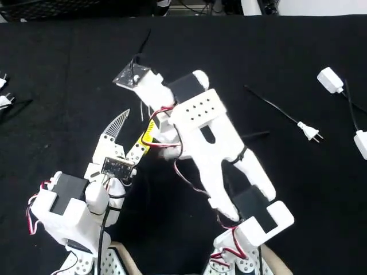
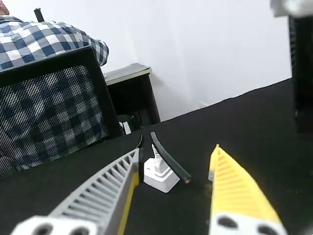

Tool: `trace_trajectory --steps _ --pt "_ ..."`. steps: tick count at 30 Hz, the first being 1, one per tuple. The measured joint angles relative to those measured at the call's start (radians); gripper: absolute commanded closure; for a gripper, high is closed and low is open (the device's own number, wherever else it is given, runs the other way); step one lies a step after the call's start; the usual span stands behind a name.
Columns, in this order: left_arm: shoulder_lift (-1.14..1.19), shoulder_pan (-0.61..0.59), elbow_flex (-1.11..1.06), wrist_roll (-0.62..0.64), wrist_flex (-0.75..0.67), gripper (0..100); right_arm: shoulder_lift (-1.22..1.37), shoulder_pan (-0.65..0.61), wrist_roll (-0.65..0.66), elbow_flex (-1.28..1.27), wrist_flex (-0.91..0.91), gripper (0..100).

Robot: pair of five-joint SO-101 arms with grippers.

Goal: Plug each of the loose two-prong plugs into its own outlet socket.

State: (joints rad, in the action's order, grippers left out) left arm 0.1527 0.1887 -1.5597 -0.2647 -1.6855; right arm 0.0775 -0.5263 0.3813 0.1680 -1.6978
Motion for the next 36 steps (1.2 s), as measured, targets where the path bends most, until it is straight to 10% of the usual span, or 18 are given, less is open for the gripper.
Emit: trace_trajectory --steps 8,22,36 --pt "0.000 0.000 0.000 0.000 0.000 76 0.000 -0.002 0.020 -0.003 0.002 73.3" --pt "-0.002 -0.089 -0.080 -0.048 -0.002 76 0.000 -0.002 0.531 -0.196 0.015 73.4" --pt "-0.002 -0.304 -0.089 -0.137 -0.002 76 0.000 -0.058 0.562 -0.399 0.307 73.4"
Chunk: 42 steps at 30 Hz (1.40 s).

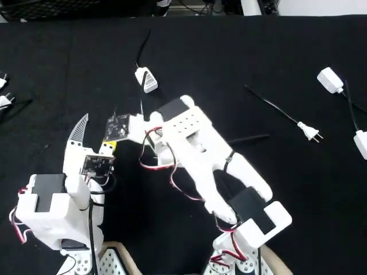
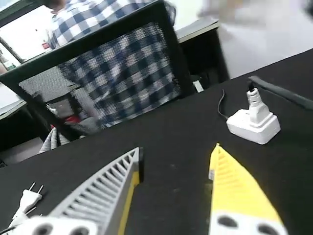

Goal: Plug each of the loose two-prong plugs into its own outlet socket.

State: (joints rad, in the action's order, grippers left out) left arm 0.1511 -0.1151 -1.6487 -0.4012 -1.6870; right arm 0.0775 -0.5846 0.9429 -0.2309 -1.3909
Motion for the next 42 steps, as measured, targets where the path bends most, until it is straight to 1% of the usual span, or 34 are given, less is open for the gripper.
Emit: trace_trajectory --steps 6,11,13,16,18,29,33,34,37,42 --pt "0.000 -0.011 0.000 0.000 0.000 76 0.025 -0.018 -0.023 -0.097 0.140 73.4" --pt "0.000 -0.011 0.000 0.000 0.000 76 0.120 -0.029 -0.029 -0.101 0.178 74.0" --pt "0.000 -0.011 0.000 0.000 0.000 76 0.163 -0.029 -0.031 -0.098 0.183 78.4" --pt "0.000 -0.011 0.000 0.000 0.000 76 0.209 -0.028 -0.031 -0.071 0.189 87.7" --pt "0.000 -0.011 0.000 0.000 0.000 76 0.227 -0.028 -0.031 -0.046 0.187 91.4" --pt "0.000 -0.011 0.000 0.000 0.000 76 0.232 -0.028 -0.031 0.064 0.028 92.3" --pt "0.000 -0.011 0.000 0.000 0.000 76 0.232 -0.028 -0.031 0.123 -0.040 98.8" --pt "0.000 -0.011 0.000 0.000 0.000 76 0.232 -0.028 -0.031 0.143 -0.058 98.5" --pt "0.000 -0.008 0.000 0.000 0.000 76 0.232 -0.028 -0.083 0.209 -0.101 98.6" --pt "0.000 0.034 0.000 0.000 0.000 76 0.232 -0.028 -0.163 0.311 -0.169 98.6"
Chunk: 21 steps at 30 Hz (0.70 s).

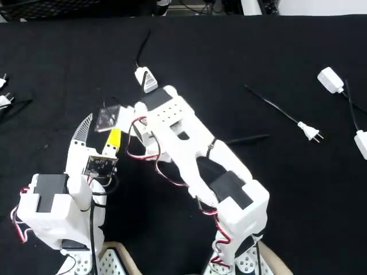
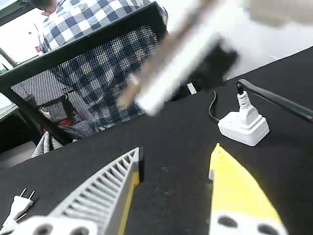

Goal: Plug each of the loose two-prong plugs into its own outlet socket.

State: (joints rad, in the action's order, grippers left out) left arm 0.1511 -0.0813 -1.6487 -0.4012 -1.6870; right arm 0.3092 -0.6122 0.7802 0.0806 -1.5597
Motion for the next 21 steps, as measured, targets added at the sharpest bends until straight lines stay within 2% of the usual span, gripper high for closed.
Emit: trace_trajectory --steps 9,21 --pt "-0.002 0.011 0.000 0.000 -0.017 76 0.000 0.000 -0.054 0.048 -0.040 98.6" --pt "-0.002 0.123 -0.002 0.000 -0.018 76 0.000 0.034 -0.054 0.048 -0.009 98.6"
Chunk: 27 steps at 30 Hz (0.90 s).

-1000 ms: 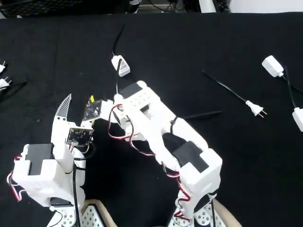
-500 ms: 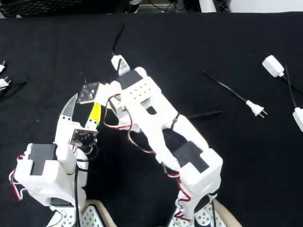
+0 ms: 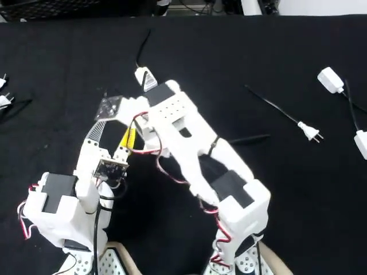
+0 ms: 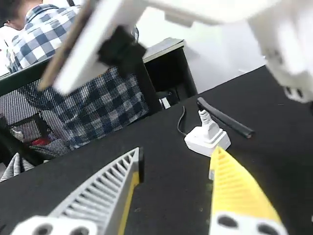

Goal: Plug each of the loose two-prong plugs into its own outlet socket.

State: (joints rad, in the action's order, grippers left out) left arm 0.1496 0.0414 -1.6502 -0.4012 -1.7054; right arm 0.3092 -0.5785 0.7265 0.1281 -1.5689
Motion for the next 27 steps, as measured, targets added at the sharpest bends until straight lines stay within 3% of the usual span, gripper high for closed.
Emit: trace_trajectory --steps 11,27 --pt "0.000 0.170 0.000 -0.002 0.000 76 -0.147 0.057 0.000 -0.023 -0.008 98.6" --pt "0.000 0.212 0.000 -0.002 -0.003 76 -0.367 0.066 0.000 -0.227 0.127 98.6"
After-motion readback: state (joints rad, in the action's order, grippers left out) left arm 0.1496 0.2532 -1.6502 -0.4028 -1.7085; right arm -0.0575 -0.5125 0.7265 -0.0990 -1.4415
